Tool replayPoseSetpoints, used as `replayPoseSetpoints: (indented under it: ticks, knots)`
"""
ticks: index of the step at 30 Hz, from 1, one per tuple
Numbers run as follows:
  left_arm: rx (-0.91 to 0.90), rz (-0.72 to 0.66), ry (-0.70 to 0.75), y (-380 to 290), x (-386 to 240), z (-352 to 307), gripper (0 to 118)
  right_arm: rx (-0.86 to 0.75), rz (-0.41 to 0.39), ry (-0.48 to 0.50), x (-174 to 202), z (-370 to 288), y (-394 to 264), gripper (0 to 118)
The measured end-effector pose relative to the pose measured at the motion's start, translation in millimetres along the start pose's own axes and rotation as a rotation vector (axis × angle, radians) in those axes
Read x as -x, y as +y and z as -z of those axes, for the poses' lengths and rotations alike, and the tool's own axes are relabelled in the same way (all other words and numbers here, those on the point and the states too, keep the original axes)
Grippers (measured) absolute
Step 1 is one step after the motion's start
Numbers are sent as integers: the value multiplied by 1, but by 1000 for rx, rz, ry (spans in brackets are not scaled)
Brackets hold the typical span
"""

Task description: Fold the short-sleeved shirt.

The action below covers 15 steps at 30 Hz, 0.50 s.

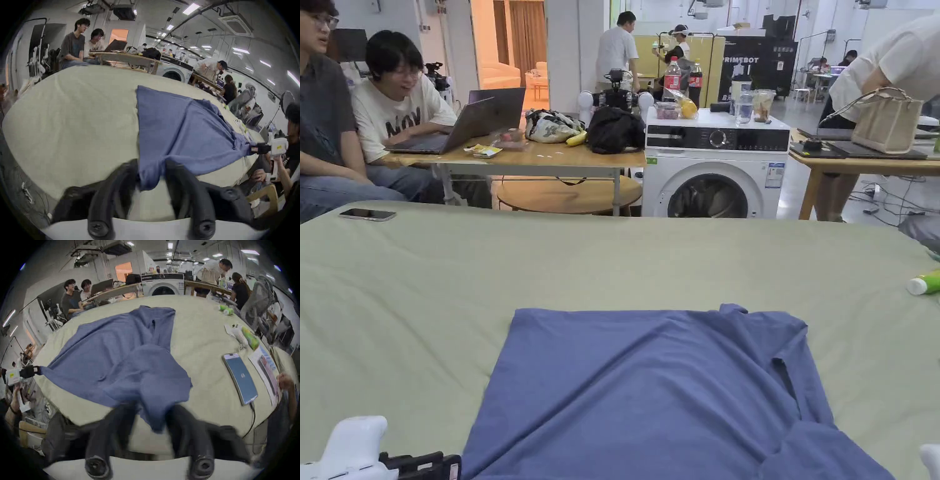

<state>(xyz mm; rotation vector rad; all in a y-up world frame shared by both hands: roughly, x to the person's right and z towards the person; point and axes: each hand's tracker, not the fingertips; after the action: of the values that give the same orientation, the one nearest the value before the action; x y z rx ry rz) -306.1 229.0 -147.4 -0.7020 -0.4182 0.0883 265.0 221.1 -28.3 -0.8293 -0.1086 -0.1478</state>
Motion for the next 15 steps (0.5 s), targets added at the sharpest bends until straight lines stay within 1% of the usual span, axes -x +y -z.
replayPoseSetpoints:
  ticks: [1,2,6,7,10,12,15]
  knots:
    - [-13,9,7,3,-4,-2,45,-30,3,-9,-1,-4,2,56]
    - [-18,16,5,8,-8,-5,60,-68,11,-18,-1,-10,7,64]
    - [-168,58,-9,29,-36,-22,72,-250,46,-21,10,-35,21,64]
    - [-202,66,-14,35,-43,-25,74,-297,46,-15,16,-41,25,64]
    - [-203,60,-18,55,-64,-25,81,-417,21,15,34,-51,34,64]
    - [-255,62,-26,61,-77,-24,83,-477,3,17,49,-51,38,64]
    - [-289,60,-43,67,-90,-21,82,-492,-14,12,67,-45,43,64]
